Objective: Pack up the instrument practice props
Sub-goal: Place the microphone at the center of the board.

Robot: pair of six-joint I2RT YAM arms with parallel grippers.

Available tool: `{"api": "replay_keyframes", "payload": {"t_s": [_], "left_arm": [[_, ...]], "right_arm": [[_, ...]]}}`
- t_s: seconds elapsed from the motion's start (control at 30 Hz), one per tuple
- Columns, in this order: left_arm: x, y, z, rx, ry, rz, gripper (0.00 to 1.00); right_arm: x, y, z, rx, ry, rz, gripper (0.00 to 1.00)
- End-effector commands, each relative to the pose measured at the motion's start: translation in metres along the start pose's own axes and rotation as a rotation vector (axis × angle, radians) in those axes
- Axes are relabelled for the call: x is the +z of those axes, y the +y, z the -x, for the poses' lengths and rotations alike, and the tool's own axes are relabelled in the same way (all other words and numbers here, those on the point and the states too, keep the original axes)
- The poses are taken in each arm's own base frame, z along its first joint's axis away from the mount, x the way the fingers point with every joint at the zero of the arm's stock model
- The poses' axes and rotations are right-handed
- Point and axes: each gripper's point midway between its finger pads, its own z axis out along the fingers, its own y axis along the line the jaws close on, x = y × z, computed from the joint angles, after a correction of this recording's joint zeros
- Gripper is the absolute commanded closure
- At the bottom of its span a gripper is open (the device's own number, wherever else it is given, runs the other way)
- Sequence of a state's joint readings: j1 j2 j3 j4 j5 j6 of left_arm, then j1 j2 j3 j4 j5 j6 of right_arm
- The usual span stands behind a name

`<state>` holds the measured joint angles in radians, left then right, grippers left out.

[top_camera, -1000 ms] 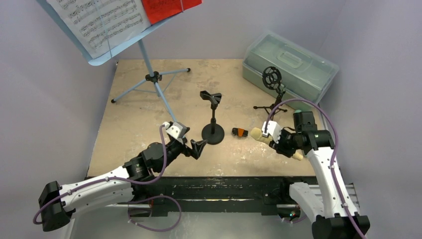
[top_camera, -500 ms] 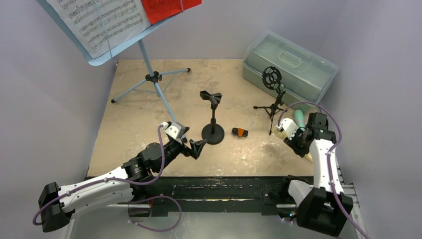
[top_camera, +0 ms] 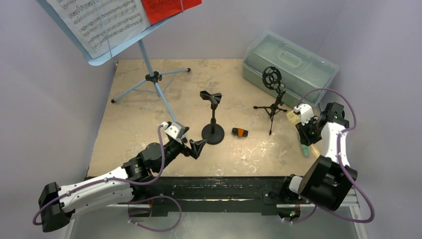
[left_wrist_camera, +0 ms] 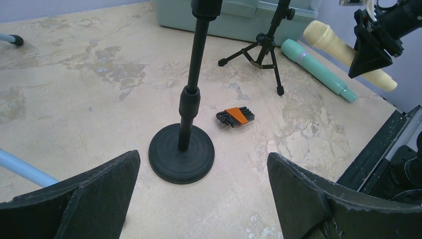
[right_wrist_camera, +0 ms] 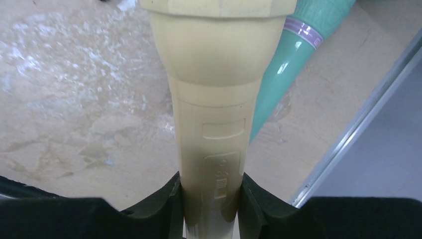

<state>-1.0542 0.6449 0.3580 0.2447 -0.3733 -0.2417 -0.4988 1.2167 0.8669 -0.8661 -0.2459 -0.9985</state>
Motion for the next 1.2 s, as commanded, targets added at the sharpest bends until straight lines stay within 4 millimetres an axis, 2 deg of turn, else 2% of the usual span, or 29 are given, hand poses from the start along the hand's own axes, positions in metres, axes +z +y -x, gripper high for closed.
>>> {"api": "replay_keyframes", "payload": {"t_s": [0.0,0.23,0.3,0.5,0.7,0.77,0.87,1.03,1.17], "left_arm": [[0.001,0.000,0.023,0.001,-0.053,0.011,0.00],[0.002,0.000,0.024,-0.001,-0.054,0.016,0.00],[0.002,0.000,0.023,-0.001,-0.052,0.017,0.00],[0.003,-0.002,0.023,-0.003,-0.051,0.004,0.00],[0.003,-0.002,0.023,-0.006,-0.050,0.007,0.00],[0.002,-0.002,0.024,-0.008,-0.051,0.009,0.00],[0.002,-0.002,0.024,-0.008,-0.053,0.008,0.00],[0.001,-0.002,0.025,-0.012,-0.053,0.009,0.00],[0.001,-0.002,0.025,-0.012,-0.054,0.009,0.00]], "right_arm": [[0.000,-0.004,0.040,0.141,-0.139,0.075,1.00],[0.016,0.000,0.049,0.308,-0.158,0.134,0.98],[0.023,-0.003,0.048,0.368,-0.155,0.118,0.92],[0.034,-0.016,0.052,0.468,-0.159,0.075,0.83],[0.043,-0.021,0.066,0.502,-0.171,0.092,0.81],[0.048,-0.018,0.071,0.499,-0.167,0.102,0.75],[0.055,-0.020,0.078,0.508,-0.166,0.096,0.73],[0.065,-0.026,0.082,0.536,-0.156,0.065,0.70],[0.070,-0.028,0.083,0.536,-0.141,0.050,0.62]]}}
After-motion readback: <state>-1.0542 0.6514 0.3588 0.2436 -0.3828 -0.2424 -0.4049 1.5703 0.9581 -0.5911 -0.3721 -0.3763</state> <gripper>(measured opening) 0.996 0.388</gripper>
